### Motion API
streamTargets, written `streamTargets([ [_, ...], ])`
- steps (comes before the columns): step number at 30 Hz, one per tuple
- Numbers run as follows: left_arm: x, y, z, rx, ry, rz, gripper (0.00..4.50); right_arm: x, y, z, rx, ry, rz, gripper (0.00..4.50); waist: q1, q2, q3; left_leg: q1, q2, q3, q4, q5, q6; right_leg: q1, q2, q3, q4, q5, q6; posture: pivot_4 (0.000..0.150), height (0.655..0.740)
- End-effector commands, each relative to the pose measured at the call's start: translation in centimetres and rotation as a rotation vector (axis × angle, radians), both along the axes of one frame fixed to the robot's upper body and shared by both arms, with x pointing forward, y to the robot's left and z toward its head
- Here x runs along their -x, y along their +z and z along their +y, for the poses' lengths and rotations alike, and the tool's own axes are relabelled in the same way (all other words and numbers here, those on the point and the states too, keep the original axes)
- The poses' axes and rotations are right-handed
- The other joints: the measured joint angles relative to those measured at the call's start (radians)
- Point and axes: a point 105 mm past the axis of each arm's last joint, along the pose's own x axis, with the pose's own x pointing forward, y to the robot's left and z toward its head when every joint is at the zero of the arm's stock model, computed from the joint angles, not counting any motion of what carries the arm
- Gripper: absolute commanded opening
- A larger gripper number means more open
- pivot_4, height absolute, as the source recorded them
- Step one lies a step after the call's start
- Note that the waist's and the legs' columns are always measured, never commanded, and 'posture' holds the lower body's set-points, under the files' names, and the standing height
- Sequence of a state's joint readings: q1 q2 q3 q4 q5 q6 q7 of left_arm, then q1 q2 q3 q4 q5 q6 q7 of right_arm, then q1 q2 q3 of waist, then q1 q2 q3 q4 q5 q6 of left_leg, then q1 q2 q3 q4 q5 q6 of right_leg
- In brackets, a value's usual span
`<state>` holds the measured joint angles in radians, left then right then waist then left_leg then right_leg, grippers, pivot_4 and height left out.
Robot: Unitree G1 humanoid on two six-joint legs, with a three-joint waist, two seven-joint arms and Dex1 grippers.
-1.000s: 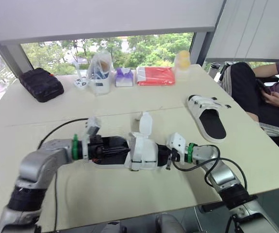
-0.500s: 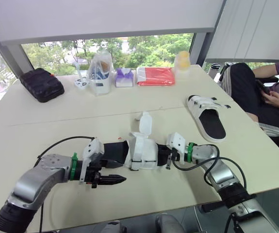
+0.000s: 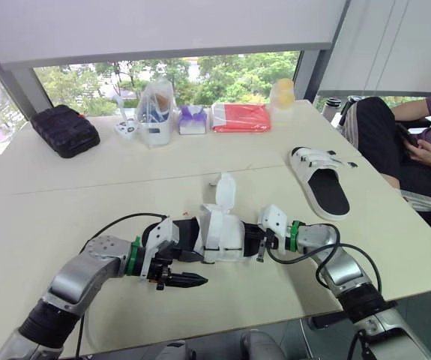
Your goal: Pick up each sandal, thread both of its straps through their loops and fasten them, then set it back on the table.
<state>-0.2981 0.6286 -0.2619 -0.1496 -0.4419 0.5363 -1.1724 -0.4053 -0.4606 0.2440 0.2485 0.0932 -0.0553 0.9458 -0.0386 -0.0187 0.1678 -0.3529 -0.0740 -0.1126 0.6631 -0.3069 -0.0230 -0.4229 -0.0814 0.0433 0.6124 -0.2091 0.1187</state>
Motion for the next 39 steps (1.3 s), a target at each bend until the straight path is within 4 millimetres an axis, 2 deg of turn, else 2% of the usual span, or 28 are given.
streamTargets([
  [1,-0.8,0.4,-0.5,0.005,0.004,-0.048,2.84,0.4,-2.7,-0.7,0.064,-0.039,0.089,0.00,0.000,0.000,0.000,0.000,0.000,0.000,0.000,0.000,0.000,0.000,0.000,0.000,0.000,0.000,0.000,0.150,0.7400],
  [5,-1.4,0.6,-0.4,0.012,0.040,-0.062,2.84,0.4,-2.6,-0.6,0.064,-0.039,0.086,0.00,0.001,0.000,0.000,0.000,0.000,0.000,0.000,0.000,0.000,0.000,0.000,0.000,0.000,0.000,0.000,0.150,0.7400],
  [8,-0.5,1.5,0.5,0.023,0.031,-0.045,2.84,0.4,-2.7,-0.8,0.065,-0.042,0.086,0.00,0.001,0.000,0.000,0.000,0.000,0.000,0.000,0.000,0.000,0.000,0.000,0.000,0.000,0.000,0.000,0.150,0.7400],
  [12,1.0,1.4,1.3,0.010,0.020,0.002,2.84,0.5,-2.8,-0.7,0.064,-0.042,0.089,0.00,-0.003,0.000,0.000,0.000,0.000,0.000,0.000,0.000,0.000,0.000,0.000,0.000,0.000,0.000,0.001,0.150,0.7400],
  [17,0.7,1.3,2.3,0.003,0.090,-0.003,2.84,0.3,-2.8,-0.5,0.062,-0.034,0.089,0.00,-0.001,0.000,0.000,0.000,0.000,-0.001,-0.001,0.000,0.000,0.000,0.000,0.000,0.000,0.000,-0.001,0.150,0.7400],
  [28,-0.8,0.9,0.1,0.051,0.107,-0.031,2.84,0.4,-2.7,-0.2,0.062,-0.020,0.085,0.00,-0.004,0.000,0.000,0.001,0.001,-0.001,0.000,0.000,0.000,0.000,0.000,0.000,0.000,0.000,0.000,0.150,0.7400],
  [36,-0.7,0.4,-1.2,0.053,0.046,-0.007,2.84,0.4,-2.7,-0.4,0.063,-0.030,0.085,0.00,0.000,0.000,0.000,0.001,0.000,0.000,0.000,0.000,0.000,0.001,0.000,0.000,0.000,0.000,0.000,0.150,0.7400],
  [39,-0.9,0.4,-1.2,0.060,0.052,-0.004,2.08,0.4,-2.7,-0.4,0.061,-0.034,0.083,0.00,-0.001,0.000,0.000,0.001,0.000,0.000,0.000,0.000,0.000,0.001,0.000,0.000,0.000,0.000,0.000,0.150,0.7400],
])
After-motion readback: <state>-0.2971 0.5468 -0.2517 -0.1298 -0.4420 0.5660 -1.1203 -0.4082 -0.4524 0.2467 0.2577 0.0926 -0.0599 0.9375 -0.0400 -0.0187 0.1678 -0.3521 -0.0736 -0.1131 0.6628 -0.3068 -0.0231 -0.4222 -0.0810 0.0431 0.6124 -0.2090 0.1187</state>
